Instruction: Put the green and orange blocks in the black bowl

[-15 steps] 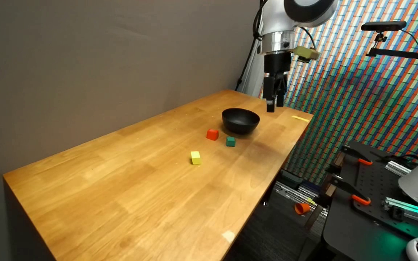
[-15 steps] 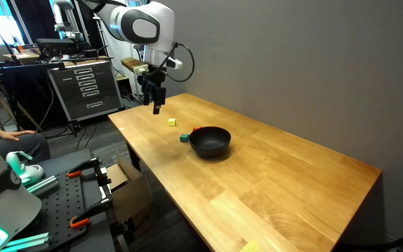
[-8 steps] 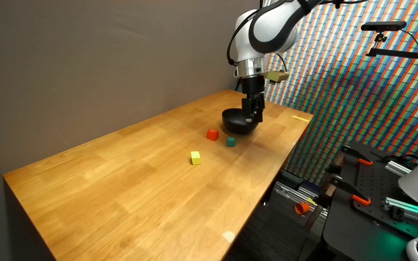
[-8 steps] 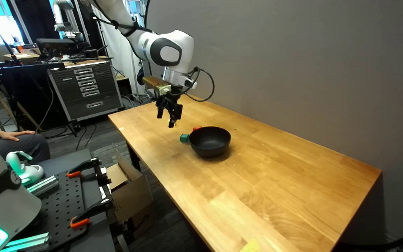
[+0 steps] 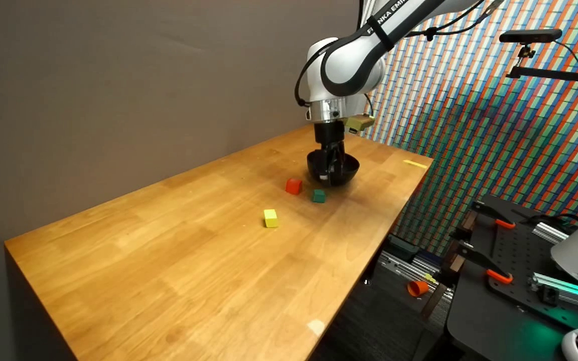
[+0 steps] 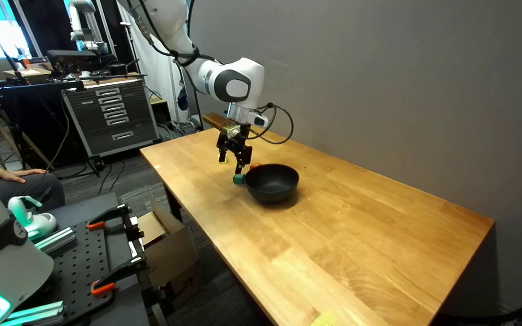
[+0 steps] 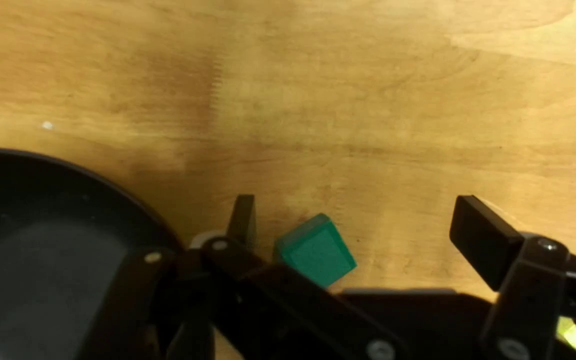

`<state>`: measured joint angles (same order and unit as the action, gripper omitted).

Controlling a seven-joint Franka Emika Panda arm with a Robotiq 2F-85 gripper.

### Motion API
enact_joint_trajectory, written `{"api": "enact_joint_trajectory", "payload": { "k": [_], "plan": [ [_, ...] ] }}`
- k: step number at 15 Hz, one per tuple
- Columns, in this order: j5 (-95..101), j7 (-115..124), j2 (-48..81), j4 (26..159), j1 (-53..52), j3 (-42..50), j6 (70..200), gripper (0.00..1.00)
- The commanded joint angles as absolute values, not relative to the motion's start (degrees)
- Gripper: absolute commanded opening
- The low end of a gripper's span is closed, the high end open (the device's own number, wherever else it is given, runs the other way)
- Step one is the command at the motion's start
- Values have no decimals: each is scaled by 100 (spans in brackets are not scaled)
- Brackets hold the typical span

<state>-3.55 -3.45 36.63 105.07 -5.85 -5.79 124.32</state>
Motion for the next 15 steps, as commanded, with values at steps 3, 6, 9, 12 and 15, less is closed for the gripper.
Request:
{"api": "enact_joint_trajectory", "payload": {
  "k": [3,6,9,12,15],
  "plan": [
    [-176,-320,4084,10076,-613,-526,12914,100],
    [-208,-275,4198,10062,-603,-523,13203,100],
    [-191,-230,4297,10064,-641,-521,13394,100],
    [-217,-188,4332,10065,-647,-530,13419,100],
    [-292,-117,4311,10137,-623,-558,13425,100]
  ]
}}
